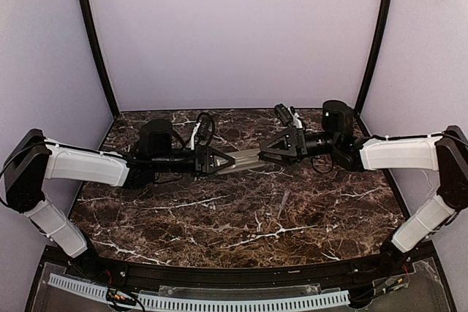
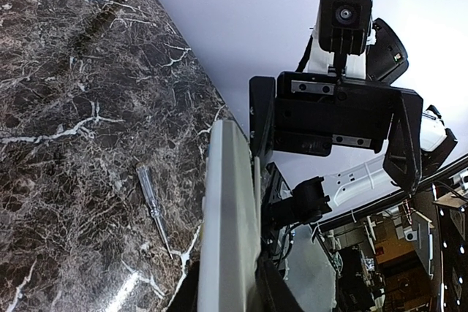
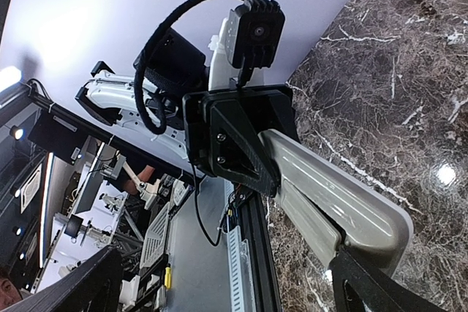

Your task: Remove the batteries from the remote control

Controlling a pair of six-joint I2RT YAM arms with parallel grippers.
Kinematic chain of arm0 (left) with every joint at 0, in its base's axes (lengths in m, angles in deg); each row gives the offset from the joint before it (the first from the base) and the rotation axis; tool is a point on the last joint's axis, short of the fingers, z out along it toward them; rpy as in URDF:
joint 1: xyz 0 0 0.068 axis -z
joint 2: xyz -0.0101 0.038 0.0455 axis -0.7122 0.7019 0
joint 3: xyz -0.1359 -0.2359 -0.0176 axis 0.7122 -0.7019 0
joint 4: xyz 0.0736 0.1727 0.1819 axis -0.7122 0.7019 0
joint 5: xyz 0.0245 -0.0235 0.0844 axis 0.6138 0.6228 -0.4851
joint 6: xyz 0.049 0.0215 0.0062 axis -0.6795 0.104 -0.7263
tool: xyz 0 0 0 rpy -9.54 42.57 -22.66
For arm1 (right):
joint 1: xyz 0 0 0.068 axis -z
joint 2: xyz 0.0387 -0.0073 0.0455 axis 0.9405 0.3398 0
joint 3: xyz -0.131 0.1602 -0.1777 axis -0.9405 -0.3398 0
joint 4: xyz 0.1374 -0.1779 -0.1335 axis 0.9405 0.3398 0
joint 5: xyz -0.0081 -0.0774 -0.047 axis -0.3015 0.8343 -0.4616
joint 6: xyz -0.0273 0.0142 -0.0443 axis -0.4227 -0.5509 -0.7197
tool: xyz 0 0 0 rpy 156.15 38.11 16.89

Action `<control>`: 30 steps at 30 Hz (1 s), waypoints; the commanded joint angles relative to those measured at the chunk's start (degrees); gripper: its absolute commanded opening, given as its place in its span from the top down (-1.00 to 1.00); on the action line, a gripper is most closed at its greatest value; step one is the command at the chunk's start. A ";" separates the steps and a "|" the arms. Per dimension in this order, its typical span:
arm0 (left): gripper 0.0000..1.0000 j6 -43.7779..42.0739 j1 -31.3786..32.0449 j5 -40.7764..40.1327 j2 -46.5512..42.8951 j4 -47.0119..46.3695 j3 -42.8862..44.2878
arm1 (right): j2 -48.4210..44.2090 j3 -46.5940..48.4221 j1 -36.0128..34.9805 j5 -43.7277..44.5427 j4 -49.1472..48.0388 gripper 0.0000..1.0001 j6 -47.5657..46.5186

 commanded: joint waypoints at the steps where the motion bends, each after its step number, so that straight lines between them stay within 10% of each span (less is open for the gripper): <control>1: 0.99 -1.18 0.28 -3.72 0.67 -2.96 0.34 | 0.75 2.09 -5.03 -5.73 -1.22 -0.97 0.72; 30: 0.99 -1.49 -0.68 -5.17 1.80 -1.05 0.10 | 1.46 4.20 -5.08 -5.58 1.13 -0.97 -0.54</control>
